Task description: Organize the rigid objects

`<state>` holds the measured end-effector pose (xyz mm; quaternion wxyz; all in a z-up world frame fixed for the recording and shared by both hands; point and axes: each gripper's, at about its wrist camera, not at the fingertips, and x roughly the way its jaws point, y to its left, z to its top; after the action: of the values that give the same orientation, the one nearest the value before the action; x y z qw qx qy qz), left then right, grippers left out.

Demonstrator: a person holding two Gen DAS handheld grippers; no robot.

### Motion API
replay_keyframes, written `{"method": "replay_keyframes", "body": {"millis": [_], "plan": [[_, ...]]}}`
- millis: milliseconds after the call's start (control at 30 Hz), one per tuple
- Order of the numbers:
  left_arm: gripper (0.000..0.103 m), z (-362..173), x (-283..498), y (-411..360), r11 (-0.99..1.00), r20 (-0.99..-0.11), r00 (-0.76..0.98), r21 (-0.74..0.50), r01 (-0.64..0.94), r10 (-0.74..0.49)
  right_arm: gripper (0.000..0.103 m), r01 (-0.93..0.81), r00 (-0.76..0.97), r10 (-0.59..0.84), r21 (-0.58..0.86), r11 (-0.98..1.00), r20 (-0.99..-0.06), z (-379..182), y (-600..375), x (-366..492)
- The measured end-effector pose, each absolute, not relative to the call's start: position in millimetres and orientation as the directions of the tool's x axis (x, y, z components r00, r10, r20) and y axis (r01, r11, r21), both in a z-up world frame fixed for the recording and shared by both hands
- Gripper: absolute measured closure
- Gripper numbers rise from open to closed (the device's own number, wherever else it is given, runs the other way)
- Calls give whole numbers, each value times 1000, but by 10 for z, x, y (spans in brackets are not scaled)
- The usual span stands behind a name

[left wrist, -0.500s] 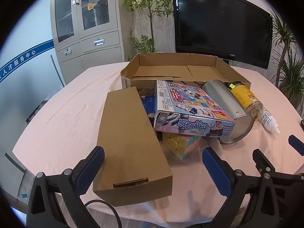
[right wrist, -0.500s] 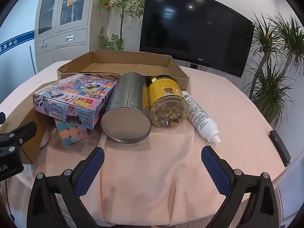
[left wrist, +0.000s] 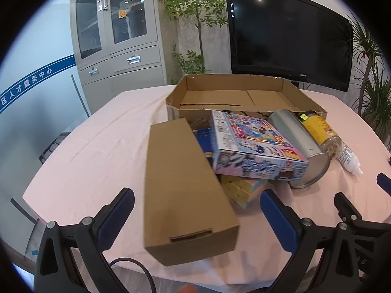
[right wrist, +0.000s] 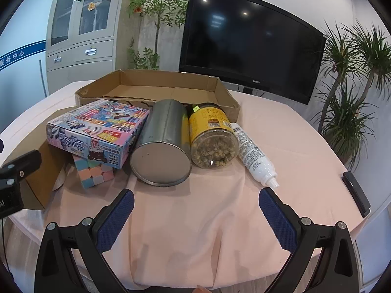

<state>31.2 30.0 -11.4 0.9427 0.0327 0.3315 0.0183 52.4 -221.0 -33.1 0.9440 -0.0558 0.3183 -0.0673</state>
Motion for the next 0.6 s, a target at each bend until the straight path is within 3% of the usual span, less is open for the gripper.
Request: {"method": "replay_keyframes", "body": {"millis": [433,600], "plan": [[1,-237,332,589,1000,-677,736,-9,4,-9,0,-46,735,-57,-133,990,-676,-407,-2001,592],[1,-300,340,798,993,-715,691,-117,35,-108,1,-236,726,173,-6,972,-666,-344,-1886,533]]}}
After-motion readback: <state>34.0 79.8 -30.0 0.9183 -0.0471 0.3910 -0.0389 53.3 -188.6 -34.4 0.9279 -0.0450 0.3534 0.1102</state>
